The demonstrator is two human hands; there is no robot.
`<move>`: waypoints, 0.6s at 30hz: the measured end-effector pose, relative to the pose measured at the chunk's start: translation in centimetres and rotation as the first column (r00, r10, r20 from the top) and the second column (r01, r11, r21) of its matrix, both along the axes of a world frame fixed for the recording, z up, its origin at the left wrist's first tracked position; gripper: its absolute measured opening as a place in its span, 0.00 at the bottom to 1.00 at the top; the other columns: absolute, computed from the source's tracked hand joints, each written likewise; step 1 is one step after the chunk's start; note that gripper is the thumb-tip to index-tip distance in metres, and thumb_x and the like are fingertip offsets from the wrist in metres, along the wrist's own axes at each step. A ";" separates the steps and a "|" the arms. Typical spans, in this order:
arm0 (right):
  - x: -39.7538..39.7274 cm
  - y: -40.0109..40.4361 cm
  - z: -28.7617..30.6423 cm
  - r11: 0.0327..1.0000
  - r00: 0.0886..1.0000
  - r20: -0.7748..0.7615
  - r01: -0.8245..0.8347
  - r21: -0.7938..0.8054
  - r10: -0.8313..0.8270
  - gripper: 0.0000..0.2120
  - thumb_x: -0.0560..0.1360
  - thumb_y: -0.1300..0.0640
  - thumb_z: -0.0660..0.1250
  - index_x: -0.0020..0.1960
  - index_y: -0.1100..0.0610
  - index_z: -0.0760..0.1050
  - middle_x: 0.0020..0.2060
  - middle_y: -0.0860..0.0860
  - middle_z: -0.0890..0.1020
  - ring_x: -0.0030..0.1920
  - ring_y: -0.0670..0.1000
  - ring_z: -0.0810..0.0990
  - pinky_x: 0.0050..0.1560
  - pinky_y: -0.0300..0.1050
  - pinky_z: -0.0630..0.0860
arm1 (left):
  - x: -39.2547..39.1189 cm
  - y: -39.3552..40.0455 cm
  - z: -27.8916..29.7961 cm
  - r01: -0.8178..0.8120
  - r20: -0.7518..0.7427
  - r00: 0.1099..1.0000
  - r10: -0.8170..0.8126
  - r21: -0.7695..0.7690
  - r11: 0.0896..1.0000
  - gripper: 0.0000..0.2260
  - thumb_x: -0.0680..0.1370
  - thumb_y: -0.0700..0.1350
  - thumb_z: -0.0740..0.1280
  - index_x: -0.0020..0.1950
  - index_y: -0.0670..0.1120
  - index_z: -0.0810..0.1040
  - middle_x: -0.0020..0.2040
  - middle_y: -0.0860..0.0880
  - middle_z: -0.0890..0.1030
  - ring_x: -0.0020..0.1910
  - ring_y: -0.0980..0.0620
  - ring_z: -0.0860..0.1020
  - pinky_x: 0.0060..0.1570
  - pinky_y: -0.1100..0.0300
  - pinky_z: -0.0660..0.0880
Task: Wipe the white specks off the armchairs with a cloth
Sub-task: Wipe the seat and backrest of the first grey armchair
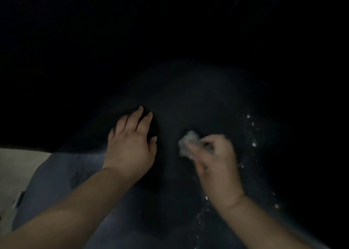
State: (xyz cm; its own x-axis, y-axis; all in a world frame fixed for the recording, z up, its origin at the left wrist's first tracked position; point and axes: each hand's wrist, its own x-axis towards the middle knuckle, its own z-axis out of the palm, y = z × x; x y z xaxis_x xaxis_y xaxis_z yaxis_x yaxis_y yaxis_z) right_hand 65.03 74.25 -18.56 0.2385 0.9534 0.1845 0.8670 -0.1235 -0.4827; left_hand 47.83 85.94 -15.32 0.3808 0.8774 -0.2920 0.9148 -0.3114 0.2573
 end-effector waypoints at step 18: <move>8.7 6.7 1.3 0.998 0.998 -0.026 0.064 -0.026 -0.064 0.16 0.69 0.66 0.72 0.56 0.54 0.82 0.49 0.60 0.75 0.49 0.61 0.74 0.49 0.55 0.76 | 3.8 -0.5 -0.2 0.071 0.004 0.997 -0.071 0.024 0.997 0.28 0.76 0.55 0.63 0.75 0.52 0.63 0.77 0.50 0.58 0.73 0.46 0.57 0.69 0.40 0.61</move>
